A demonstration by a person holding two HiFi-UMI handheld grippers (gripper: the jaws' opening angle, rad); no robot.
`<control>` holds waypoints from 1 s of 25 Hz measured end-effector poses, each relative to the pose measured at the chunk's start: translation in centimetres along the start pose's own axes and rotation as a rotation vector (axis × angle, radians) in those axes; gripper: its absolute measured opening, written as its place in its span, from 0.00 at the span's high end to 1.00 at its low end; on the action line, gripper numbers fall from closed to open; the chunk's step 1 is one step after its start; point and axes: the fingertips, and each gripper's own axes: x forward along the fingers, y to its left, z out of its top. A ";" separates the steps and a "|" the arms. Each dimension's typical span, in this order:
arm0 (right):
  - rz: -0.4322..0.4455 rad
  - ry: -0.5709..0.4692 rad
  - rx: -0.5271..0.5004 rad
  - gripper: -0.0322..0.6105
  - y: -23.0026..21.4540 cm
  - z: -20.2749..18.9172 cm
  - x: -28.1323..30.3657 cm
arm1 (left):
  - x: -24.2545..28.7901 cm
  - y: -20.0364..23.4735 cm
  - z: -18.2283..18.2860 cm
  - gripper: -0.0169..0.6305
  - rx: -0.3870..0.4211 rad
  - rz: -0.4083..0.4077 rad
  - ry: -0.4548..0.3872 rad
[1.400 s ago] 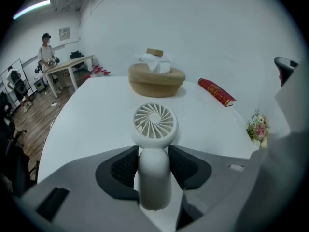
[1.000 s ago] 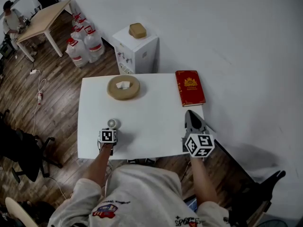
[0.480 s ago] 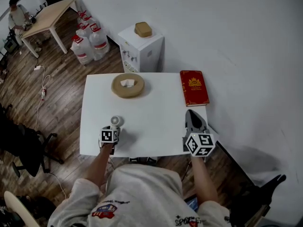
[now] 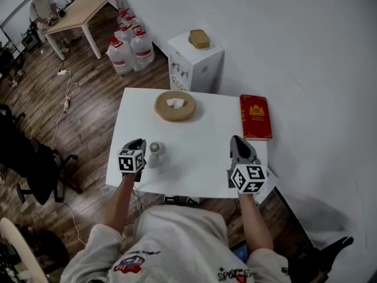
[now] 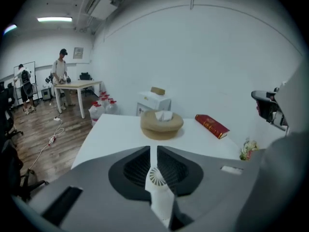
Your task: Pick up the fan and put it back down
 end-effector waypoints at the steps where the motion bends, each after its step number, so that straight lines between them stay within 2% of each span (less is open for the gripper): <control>1: 0.012 0.000 -0.003 0.96 0.5 0.1 0.4 | -0.7 -0.1 1.3 0.93 0.002 -0.007 -0.042; 6: 0.051 -0.011 -0.012 0.96 2.6 0.6 1.6 | -4.4 -1.9 7.6 0.97 0.091 -0.052 -0.219; 12: 0.078 -0.036 -0.012 0.96 4.1 1.2 2.1 | -8.5 -5.2 13.7 0.97 0.223 -0.090 -0.372; 18: 0.087 -0.089 -0.048 0.96 5.2 2.6 2.0 | -12.3 -7.4 17.7 0.97 0.263 -0.119 -0.536; 25: 0.094 -0.098 -0.057 0.96 5.3 3.3 1.9 | -12.4 -7.5 18.2 0.97 0.261 -0.119 -0.547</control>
